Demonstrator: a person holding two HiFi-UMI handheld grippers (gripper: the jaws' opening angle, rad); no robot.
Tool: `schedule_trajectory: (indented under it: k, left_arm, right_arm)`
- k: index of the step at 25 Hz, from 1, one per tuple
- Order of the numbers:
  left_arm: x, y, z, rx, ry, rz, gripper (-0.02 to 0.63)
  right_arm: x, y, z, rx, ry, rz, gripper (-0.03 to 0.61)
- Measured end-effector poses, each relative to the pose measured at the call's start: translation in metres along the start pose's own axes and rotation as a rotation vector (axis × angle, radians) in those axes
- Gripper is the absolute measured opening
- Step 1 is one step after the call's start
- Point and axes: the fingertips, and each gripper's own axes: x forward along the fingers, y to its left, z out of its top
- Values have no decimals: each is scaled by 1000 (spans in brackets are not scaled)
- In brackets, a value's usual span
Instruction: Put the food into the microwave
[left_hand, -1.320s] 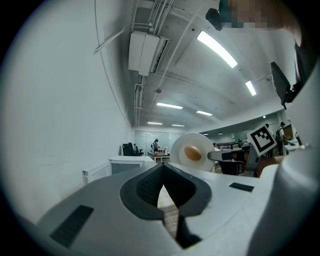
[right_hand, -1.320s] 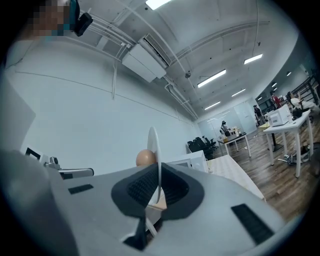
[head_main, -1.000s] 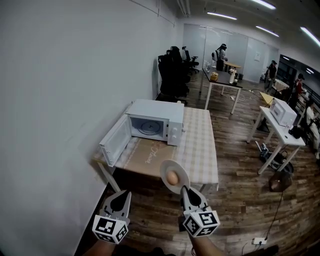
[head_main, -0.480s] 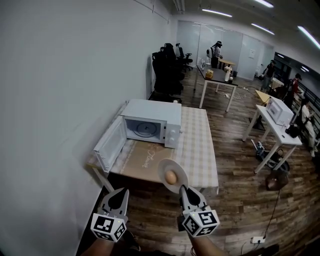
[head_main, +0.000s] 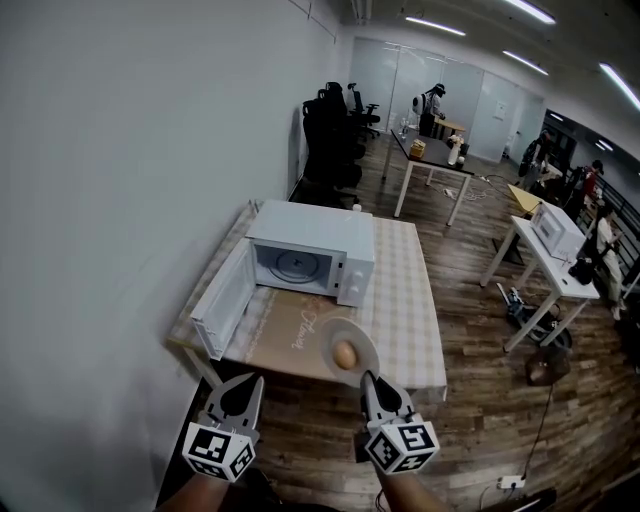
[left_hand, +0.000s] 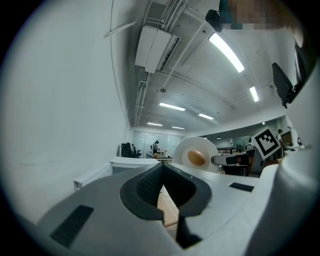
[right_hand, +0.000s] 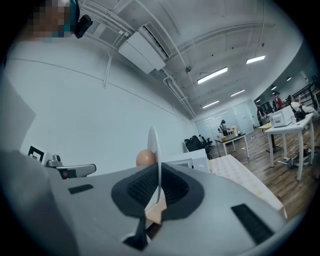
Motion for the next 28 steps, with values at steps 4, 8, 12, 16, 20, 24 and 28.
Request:
schedule_trajectory:
  k: [4,8,12,16,20,24,28]
  left_arm:
    - [8,25,-1,23,8,-10,8]
    - [14,47,-2,22,20,-30,8]
    - [26,66,-1,10,14,-67,8]
    - [29,85,0,22,12,-93,8]
    - [34,98,-3,19,8,-115,8]
    - [41,113,-3,6,-6,-118,8]
    - [51,123,-4,3,-14,-125,8]
  right_arm:
    - [21,8,-4,6,3,-13,16]
    - [41,16,-7,25,5,-30,17]
    - [65,23,-12,24,10,-42,16]
    - [85,34,-16,37,10,-61,16]
    - [104,40,-20,48,14,-94,16]
    - [123,46,-29,45,36,-104,16]
    - [142,47,-40,49,58,-110,17]
